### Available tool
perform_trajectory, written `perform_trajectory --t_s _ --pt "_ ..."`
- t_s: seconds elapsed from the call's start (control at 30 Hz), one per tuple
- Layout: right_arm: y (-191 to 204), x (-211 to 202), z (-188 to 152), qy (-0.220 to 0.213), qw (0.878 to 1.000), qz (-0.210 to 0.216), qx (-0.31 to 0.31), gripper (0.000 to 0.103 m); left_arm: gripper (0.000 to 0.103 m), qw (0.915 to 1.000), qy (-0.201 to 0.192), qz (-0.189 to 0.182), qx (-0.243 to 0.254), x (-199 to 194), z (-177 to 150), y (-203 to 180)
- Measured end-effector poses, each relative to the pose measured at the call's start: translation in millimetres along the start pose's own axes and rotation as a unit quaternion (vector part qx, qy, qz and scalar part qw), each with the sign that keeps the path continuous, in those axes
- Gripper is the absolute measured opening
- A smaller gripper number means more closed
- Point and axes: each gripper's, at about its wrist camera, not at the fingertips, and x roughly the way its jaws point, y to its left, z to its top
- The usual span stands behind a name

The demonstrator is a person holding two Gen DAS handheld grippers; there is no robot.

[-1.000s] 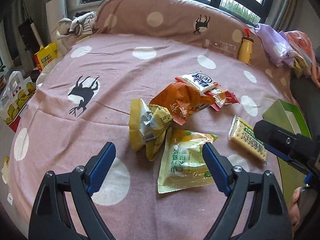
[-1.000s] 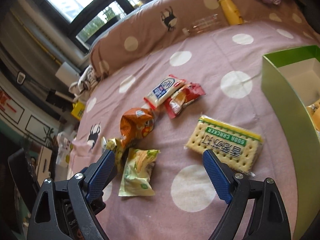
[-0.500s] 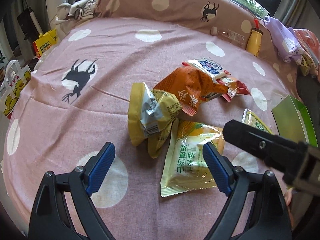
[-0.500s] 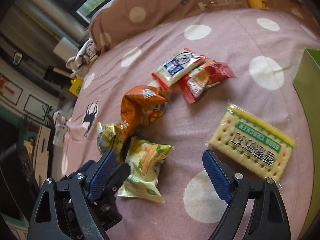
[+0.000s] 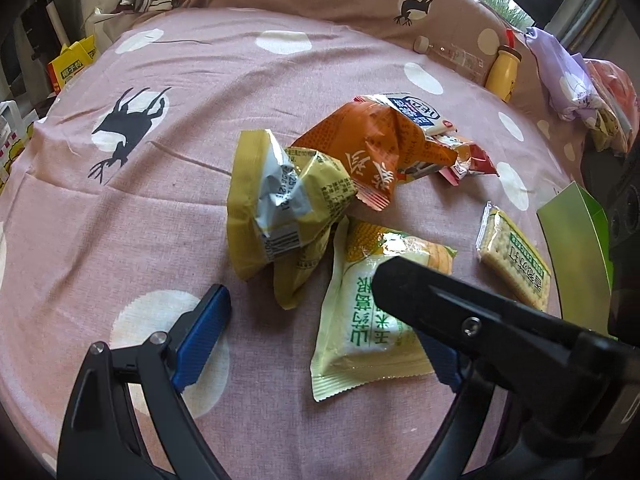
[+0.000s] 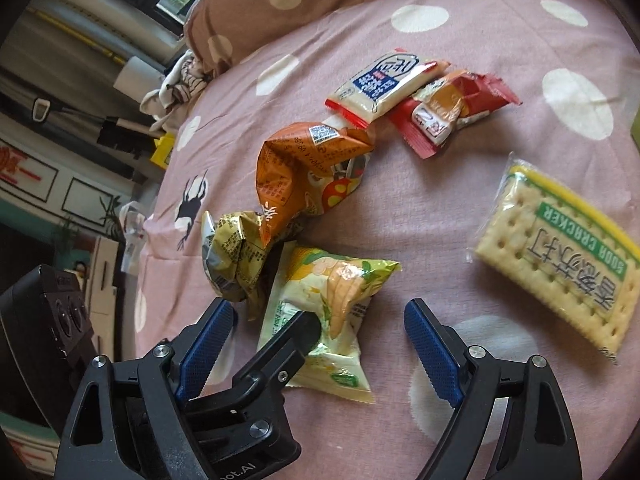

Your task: Organize snacks

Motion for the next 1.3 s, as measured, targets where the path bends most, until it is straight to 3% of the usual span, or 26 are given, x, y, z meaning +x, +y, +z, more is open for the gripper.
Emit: perform_trajectory --t_s 0.2,0.3,0.37,0.57,0.83,1.3 --pt "0 8 2 0.012 1.000 0.024 0.006 0.074 0.085 0.9999 0.003 -0.011 0.011 1 -1 -4" --pt "1 13 2 0.020 0.999 0.035 0.006 0.071 0.069 0.9994 0.003 -0.029 0.020 1 -2 -8" --pt "3 13 1 0.019 0.999 0.036 0.001 0.064 0.053 0.9986 0.006 -0.046 0.024 1 -2 -11" --pt "5 11 0 0.019 0.999 0.028 -0.008 0.050 0.036 0.9973 -0.007 -0.056 0.047 -3 -6 -24" --pt "9 -3 -6 0.006 0.999 0.028 -0.016 0.048 0.035 0.9954 -0.036 -0.056 0.069 -19 -11 -37" --pt "20 -60 -17 -0.073 0.996 0.013 -0.042 0.049 0.035 0.9851 -0.112 -0.097 0.088 -61 -19 -61"
